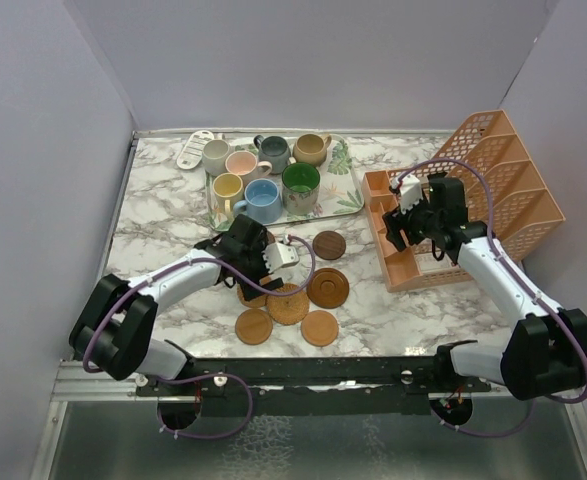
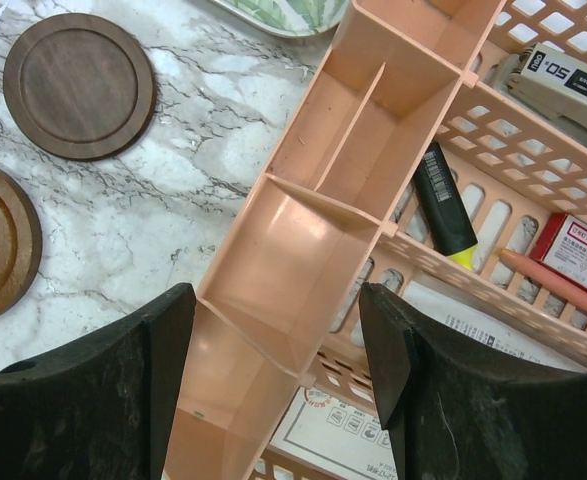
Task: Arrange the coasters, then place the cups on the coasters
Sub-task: Move the coaster to the center of the board.
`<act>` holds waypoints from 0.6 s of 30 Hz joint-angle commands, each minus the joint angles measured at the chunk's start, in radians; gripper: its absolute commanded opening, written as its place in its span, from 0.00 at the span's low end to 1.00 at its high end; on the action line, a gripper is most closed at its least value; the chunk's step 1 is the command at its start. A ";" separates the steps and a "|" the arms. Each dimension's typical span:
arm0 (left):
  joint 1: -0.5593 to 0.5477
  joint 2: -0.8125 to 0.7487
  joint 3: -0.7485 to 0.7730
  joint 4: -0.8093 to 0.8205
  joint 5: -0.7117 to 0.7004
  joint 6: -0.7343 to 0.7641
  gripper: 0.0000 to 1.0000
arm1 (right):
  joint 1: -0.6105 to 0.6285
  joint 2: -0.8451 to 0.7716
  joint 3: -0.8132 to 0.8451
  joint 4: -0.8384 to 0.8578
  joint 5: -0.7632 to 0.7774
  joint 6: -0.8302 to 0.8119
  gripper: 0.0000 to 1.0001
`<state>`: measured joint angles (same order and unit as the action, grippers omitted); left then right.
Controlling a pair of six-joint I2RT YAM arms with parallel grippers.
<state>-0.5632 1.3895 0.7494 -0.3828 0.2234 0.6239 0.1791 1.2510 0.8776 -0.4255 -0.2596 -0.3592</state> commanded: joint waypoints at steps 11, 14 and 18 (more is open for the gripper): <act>0.054 0.054 -0.068 -0.108 -0.198 0.161 0.85 | -0.009 0.034 0.006 0.018 -0.064 0.004 0.67; 0.150 -0.004 -0.106 -0.148 -0.201 0.219 0.84 | -0.009 0.031 0.007 0.016 -0.059 0.000 0.67; 0.280 -0.076 -0.152 -0.165 -0.201 0.292 0.83 | -0.009 0.023 -0.003 0.013 -0.069 -0.009 0.67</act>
<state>-0.3969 1.3407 0.6861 -0.4057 0.1654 0.7647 0.1749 1.3014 0.8780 -0.4252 -0.3061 -0.3595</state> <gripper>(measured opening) 0.838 0.675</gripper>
